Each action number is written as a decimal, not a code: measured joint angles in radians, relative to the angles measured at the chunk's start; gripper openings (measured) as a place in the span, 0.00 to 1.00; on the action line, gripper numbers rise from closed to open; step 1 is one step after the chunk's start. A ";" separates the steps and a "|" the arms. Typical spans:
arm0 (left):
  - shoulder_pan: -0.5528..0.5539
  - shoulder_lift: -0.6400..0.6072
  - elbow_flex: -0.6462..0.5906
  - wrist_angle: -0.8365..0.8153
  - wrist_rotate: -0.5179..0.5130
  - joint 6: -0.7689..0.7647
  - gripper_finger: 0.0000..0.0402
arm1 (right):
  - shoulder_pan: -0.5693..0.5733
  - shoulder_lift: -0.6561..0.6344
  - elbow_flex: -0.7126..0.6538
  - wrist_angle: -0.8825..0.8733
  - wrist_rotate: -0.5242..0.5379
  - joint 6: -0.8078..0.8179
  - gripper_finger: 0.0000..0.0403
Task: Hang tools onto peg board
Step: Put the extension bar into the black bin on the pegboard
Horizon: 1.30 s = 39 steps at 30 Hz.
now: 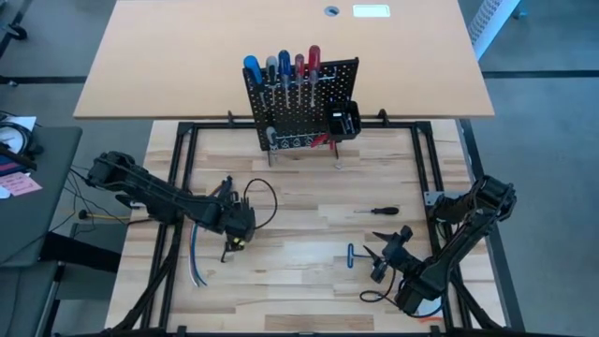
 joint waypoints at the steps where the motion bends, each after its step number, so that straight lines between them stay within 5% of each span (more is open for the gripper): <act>1: 0.002 0.000 0.000 -0.002 0.001 0.000 0.55 | 0.000 0.000 0.000 0.000 0.000 -0.001 0.59; 11: -0.018 0.000 0.000 -0.226 0.037 -0.133 0.55 | 0.001 0.000 0.000 0.000 -0.006 -0.001 0.59; 17: -0.049 0.000 0.041 -0.208 0.037 -0.155 0.55 | 0.000 0.000 0.000 -0.001 -0.006 -0.001 0.59; 30: 0.041 0.034 0.004 -0.089 -0.043 0.029 0.49 | 0.000 0.000 0.000 0.001 -0.006 0.002 0.59; 39: 0.040 0.034 0.002 -0.069 0.090 0.115 0.41 | 0.000 0.000 0.000 0.000 -0.005 0.002 0.59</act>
